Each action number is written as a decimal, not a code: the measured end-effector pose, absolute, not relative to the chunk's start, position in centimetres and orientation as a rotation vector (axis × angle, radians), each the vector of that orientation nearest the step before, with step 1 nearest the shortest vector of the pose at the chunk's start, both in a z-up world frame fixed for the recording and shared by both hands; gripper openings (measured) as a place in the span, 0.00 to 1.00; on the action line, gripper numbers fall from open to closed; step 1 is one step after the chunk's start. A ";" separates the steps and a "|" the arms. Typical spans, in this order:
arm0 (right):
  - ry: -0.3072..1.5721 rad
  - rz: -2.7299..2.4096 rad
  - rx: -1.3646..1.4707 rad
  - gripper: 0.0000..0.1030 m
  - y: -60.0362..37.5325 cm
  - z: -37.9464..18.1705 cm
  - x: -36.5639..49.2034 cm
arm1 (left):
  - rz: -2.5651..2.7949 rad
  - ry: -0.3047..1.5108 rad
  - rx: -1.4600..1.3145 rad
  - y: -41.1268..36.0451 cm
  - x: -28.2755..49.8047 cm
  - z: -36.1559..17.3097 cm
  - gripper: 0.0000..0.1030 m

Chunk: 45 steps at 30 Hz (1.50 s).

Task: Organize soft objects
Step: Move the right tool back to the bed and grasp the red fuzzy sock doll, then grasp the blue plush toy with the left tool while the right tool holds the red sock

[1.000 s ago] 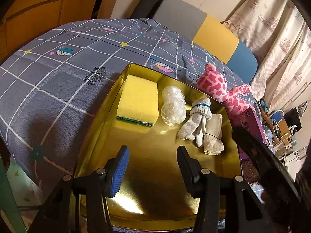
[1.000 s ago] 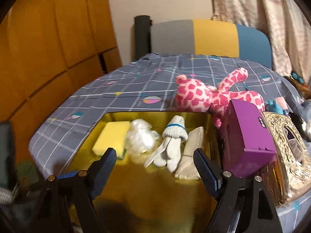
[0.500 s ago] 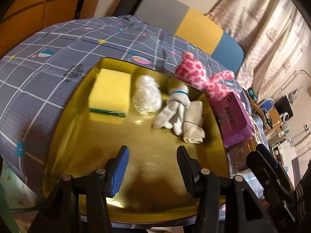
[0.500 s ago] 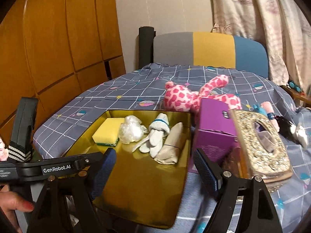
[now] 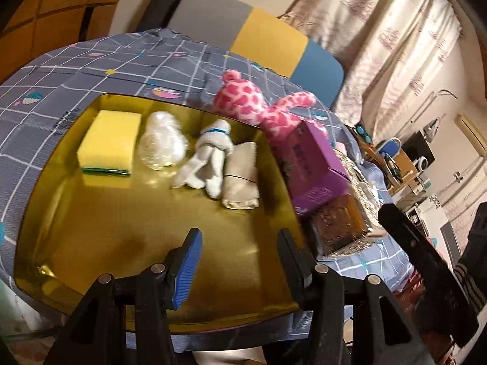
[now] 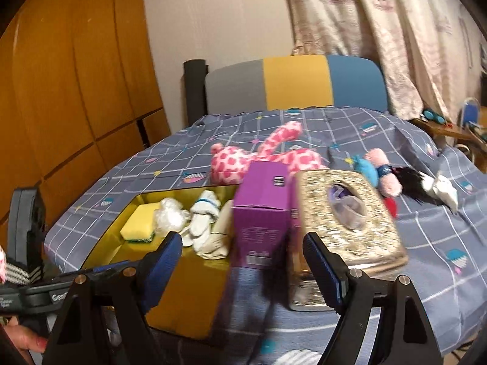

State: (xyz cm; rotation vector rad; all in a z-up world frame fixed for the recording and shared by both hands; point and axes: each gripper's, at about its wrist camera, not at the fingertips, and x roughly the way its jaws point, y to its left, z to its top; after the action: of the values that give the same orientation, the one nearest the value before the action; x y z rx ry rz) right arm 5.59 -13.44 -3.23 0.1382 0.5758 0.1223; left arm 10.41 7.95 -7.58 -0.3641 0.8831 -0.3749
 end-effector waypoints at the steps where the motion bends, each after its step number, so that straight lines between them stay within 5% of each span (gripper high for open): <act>1: 0.570 0.111 0.154 0.80 -14.3 -3.2 5.4 | -0.382 0.880 -0.361 7.6 10.3 -7.5 0.50; 18: 0.598 -0.276 0.500 0.79 -34.1 -6.4 7.5 | -0.541 0.864 -0.243 0.0 9.1 -5.6 0.50; 22: 0.663 -0.232 0.520 0.68 -36.4 -7.6 10.9 | -0.557 0.865 -0.221 -1.2 9.0 -5.3 0.50; 34: 0.956 -0.067 0.783 0.54 -37.7 -14.2 20.0 | -0.584 0.854 -0.162 -3.3 8.2 -4.5 0.50; 39: 0.974 -0.025 0.878 0.30 -38.1 -15.7 20.4 | -0.578 0.865 -0.166 -3.5 8.4 -4.4 0.50; 45: 0.885 -0.048 0.831 0.23 -39.8 -14.3 18.5 | -0.589 0.866 -0.147 -4.4 8.6 -3.8 0.50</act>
State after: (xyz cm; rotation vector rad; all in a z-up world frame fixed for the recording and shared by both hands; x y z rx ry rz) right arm 18.53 -39.81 -14.29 0.8307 0.8851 -0.0481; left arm 8.63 -4.43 -3.83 -0.1471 0.8662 -0.5892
